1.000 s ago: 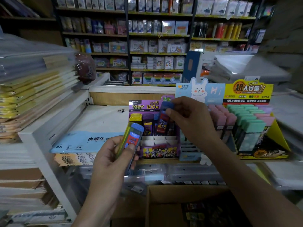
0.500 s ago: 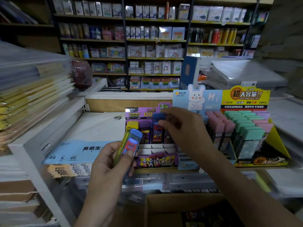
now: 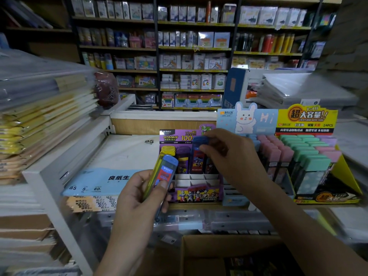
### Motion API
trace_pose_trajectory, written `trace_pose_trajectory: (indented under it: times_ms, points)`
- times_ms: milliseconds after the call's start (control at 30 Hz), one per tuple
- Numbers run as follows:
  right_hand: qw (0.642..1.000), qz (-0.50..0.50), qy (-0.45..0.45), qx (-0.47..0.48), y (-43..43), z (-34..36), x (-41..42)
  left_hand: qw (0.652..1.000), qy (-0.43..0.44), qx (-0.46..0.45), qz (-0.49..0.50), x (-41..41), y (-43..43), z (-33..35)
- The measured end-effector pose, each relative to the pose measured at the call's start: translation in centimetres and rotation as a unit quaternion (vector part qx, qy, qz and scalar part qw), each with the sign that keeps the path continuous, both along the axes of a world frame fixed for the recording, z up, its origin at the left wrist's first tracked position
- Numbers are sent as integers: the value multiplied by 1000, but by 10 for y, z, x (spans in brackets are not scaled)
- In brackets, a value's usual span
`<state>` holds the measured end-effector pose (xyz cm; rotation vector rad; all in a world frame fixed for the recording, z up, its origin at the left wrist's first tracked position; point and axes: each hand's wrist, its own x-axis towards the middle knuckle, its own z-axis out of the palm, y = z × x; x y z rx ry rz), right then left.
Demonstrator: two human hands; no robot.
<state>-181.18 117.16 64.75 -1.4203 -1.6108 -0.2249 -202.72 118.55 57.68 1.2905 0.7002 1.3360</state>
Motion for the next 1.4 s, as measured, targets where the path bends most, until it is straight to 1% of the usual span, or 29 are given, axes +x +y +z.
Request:
trace_pose_trajectory:
  times_ms: [100, 267, 400, 533, 833, 900, 967, 1033, 1200, 1333, 1400]
  points:
    - [1000, -2, 10, 9, 1, 2, 2, 1000, 0, 3, 2, 0, -1, 2]
    - [1000, 4, 15, -2, 0, 0, 1, 1000, -5, -4, -4, 0, -4, 4]
    - [999, 1, 37, 9, 0, 0, 2, 1000, 5, -5, -4, 0, -5, 5]
    - [998, 23, 47, -28, -1, 0, 0, 1000, 11, 1, 2, -1, -5, 5]
    - [998, 21, 50, -41, 0, 2, 10, 1000, 7, 1, -6, -1, -7, 10]
    - [996, 31, 74, -48, 1, 2, 12, 1000, 7, 2, -5, -1, -7, 10]
    - [989, 52, 121, -60, 2, 1, 13, 1000, 7, 4, -3, -1, -7, 9]
    - [986, 62, 140, -65, 2, -1, 11, 1000, 8, 8, -2, -1, -7, 9]
    - [992, 52, 93, -61, 4, -5, 4, 1000, 4, 14, -6, -1, -7, 8]
    - [993, 44, 89, -57, 5, -5, 3, 1000, 1, 13, -5, -1, -6, 8]
    - [992, 40, 112, -42, 5, -4, 5, 1000, 4, 14, -7, -2, -6, 8]
